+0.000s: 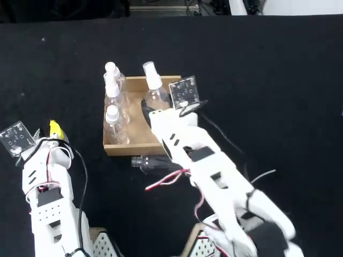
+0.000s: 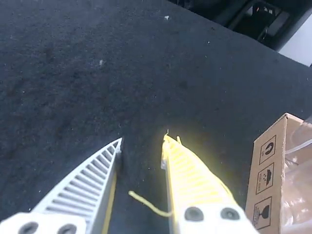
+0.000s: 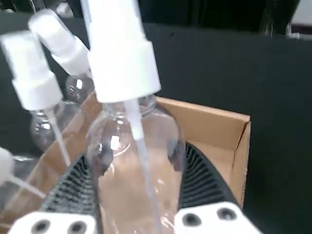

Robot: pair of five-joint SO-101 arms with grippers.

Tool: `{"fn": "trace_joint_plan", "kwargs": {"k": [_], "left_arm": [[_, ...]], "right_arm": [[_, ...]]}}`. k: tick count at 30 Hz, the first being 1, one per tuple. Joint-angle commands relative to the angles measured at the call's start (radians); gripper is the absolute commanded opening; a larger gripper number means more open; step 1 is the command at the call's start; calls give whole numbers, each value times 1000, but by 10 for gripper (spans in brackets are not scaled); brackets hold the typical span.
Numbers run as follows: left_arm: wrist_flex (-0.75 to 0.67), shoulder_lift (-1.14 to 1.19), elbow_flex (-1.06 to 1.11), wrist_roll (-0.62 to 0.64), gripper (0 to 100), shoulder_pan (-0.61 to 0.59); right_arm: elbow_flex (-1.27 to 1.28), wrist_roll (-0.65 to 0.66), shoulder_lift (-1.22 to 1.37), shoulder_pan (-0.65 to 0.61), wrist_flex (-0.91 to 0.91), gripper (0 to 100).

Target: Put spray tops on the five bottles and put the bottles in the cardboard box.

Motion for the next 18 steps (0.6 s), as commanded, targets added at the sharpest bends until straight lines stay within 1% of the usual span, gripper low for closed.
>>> {"fn": "trace_joint_plan", "kwargs": {"k": [1, 5, 9, 12, 18], "left_arm": [[-57, -17, 7, -11, 113, 25], [-57, -17, 16, -14, 113, 77], [-57, -17, 16, -12, 113, 82], [-57, -17, 16, -12, 113, 82], [-57, -17, 16, -15, 113, 82]], "right_arm": [[-84, 0, 145, 9, -224, 11], [-84, 0, 303, 12, -473, 11], [-91, 0, 394, 40, -618, 11], [-113, 0, 441, 58, -674, 11], [-173, 0, 526, 63, -678, 11]]}}
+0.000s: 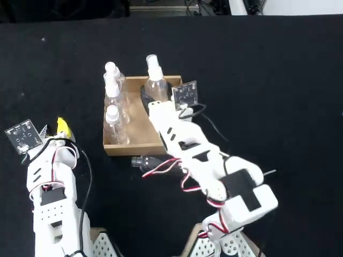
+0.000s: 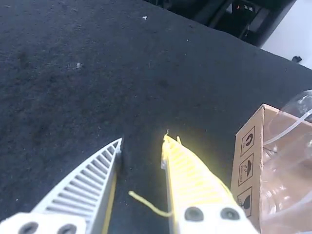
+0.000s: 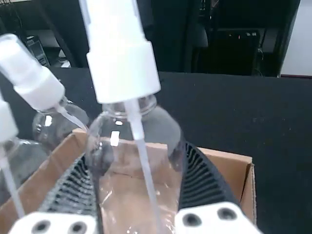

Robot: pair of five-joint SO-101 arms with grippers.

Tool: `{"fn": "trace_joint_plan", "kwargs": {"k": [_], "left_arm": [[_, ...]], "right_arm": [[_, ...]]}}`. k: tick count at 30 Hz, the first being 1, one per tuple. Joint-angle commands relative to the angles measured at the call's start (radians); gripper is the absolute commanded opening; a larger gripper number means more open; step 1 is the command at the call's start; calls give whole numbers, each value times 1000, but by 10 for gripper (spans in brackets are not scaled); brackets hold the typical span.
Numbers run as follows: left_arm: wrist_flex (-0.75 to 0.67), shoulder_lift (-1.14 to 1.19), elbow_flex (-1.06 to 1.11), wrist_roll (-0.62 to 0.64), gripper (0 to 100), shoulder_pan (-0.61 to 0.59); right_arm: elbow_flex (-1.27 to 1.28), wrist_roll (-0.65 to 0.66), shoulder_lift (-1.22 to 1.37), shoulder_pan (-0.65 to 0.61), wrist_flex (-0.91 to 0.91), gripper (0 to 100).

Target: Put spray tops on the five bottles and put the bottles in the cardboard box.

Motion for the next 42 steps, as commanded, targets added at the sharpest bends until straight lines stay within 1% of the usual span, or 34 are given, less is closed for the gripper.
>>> {"fn": "trace_joint_plan", "kwargs": {"k": [1, 8, 15, 20, 23, 42], "left_arm": [[-21, -17, -1, -8, 113, 15], [-21, -17, -1, -9, 113, 15], [-20, -17, -1, -9, 113, 10], [-18, -17, -1, -9, 113, 10], [-18, -17, -1, -9, 113, 8], [-21, -17, 8, -11, 113, 8]], "right_arm": [[-88, 0, 27, 25, -32, 11], [-162, 0, 117, 25, -34, 11], [-166, -2, 145, 25, -41, 10], [-140, 0, 183, 25, -161, 10], [-145, 0, 216, 25, -187, 10], [-140, 0, 239, 26, -183, 12]]}}
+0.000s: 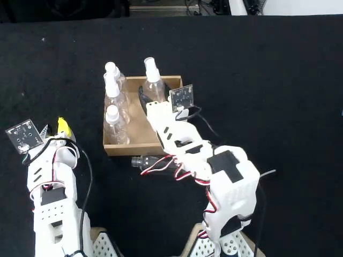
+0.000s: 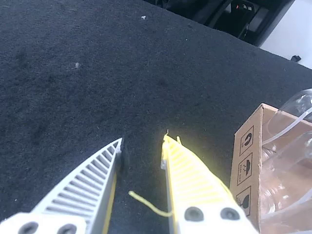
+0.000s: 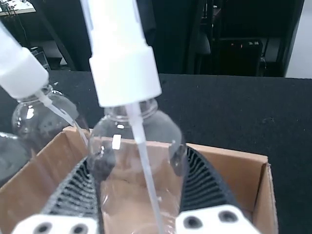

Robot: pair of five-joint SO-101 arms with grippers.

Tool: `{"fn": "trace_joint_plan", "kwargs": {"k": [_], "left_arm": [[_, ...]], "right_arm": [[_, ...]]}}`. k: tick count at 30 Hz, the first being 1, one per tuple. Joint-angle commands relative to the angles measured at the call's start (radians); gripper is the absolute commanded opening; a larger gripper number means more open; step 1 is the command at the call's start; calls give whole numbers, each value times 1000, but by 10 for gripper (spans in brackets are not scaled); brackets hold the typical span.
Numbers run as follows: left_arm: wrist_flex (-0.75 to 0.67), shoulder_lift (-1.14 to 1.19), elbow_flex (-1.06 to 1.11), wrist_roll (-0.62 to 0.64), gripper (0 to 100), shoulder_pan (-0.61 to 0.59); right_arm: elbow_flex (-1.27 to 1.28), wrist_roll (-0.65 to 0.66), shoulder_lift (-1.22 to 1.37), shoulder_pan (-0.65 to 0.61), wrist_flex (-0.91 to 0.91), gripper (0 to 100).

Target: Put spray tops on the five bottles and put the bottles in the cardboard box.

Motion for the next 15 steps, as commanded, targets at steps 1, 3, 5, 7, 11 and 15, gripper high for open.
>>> {"fn": "trace_joint_plan", "kwargs": {"k": [1, 3, 5, 7, 11, 15], "left_arm": [[-21, -17, 8, -9, 113, 4], [-21, -17, 8, -9, 113, 4], [-21, -17, 8, -9, 113, 4], [-21, -17, 8, -9, 113, 4], [-21, -17, 8, -9, 113, 4], [-21, -17, 8, -9, 113, 2]], "right_arm": [[-25, 0, -5, 32, -25, 12], [-25, 0, -5, 51, -25, 11], [-25, -2, -5, 66, -25, 11], [-24, -2, -4, 69, -23, 12], [-16, -2, 4, 64, -5, 12], [-18, -2, 4, 64, -5, 13]]}}
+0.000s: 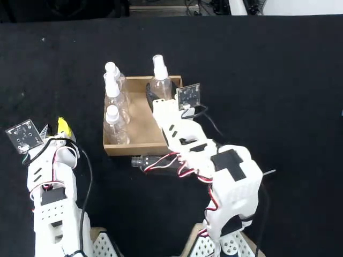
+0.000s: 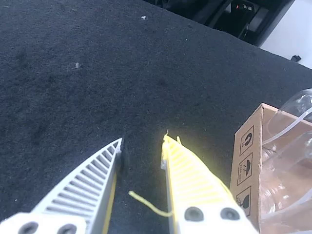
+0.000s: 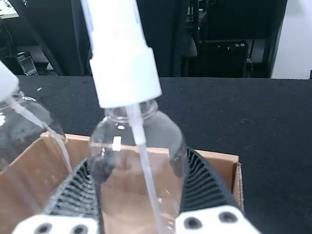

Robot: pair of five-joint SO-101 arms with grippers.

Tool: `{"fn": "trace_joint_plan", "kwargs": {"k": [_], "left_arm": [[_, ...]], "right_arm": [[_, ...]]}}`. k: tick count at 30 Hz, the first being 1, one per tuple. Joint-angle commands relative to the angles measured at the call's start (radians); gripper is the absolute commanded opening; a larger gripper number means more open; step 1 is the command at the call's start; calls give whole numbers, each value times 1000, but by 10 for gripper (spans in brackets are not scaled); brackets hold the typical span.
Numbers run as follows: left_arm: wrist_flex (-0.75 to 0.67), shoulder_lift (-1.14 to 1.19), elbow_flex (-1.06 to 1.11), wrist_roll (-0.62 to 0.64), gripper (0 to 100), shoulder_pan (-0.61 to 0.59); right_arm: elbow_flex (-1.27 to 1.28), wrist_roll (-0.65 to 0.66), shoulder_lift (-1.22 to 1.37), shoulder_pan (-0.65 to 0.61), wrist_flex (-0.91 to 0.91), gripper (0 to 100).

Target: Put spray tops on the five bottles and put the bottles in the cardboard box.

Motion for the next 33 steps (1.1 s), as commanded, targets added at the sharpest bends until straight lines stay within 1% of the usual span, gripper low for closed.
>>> {"fn": "trace_joint_plan", "kwargs": {"k": [1, 4, 8, 10, 33], "left_arm": [[-21, -17, 7, -9, 113, 2], [-21, -17, 7, -9, 113, 2], [-21, -17, 7, -9, 113, 2], [-21, -17, 7, -9, 113, 2], [-21, -17, 7, -9, 113, 2]], "right_arm": [[-18, -2, 2, 14, -5, 13], [-19, -2, 2, 14, -3, 22], [-16, -2, 2, 12, -3, 128], [-15, -2, 2, 11, -3, 162], [-13, -2, -1, 12, -3, 167]]}}
